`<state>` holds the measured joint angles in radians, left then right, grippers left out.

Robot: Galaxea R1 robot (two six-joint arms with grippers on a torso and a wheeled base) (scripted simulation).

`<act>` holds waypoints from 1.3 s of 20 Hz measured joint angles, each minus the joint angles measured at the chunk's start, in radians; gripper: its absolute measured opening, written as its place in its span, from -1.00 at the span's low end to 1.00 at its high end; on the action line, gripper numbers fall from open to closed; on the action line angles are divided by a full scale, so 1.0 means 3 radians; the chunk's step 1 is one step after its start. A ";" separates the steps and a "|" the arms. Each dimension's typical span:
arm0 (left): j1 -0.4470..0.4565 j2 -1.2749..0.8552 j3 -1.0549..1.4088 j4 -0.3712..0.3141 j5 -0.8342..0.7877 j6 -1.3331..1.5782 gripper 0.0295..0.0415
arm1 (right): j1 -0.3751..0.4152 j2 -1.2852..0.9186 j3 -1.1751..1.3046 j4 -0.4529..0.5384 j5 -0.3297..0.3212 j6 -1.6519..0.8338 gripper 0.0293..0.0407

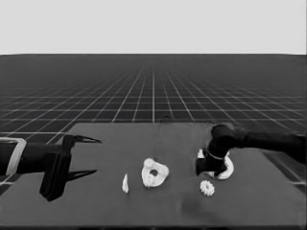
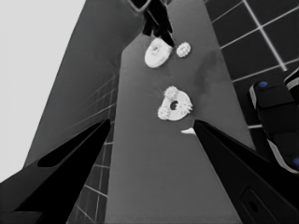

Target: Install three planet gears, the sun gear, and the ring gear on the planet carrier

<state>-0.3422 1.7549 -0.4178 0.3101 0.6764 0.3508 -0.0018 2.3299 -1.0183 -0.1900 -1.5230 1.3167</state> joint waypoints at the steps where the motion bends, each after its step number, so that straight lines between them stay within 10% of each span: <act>1: 0.0000 0.0000 0.0000 0.0000 0.0000 0.0000 0.49 | 0.0000 -0.0116 0.0022 0.0003 0.0016 -0.0087 0.61; 16: 0.0000 0.0000 0.0000 0.0000 0.0000 0.0000 0.49 | -0.0784 -0.0094 -0.0383 -0.0707 0.0381 -0.0385 0.61; 18: 0.0000 0.0000 0.0000 0.0000 0.0000 0.0000 0.49 | -0.0785 -0.0093 -0.0385 -0.0709 0.0383 -0.0386 -0.64; 26: 0.0000 0.0000 0.0000 0.0000 0.0000 0.0000 0.49 | -0.0784 -0.0093 -0.0386 -0.0710 0.0383 -0.0387 -0.71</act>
<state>-0.3422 1.7549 -0.4178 0.3101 0.6764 0.3508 -0.2371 2.3021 -1.1341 -0.4030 -1.4082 1.2007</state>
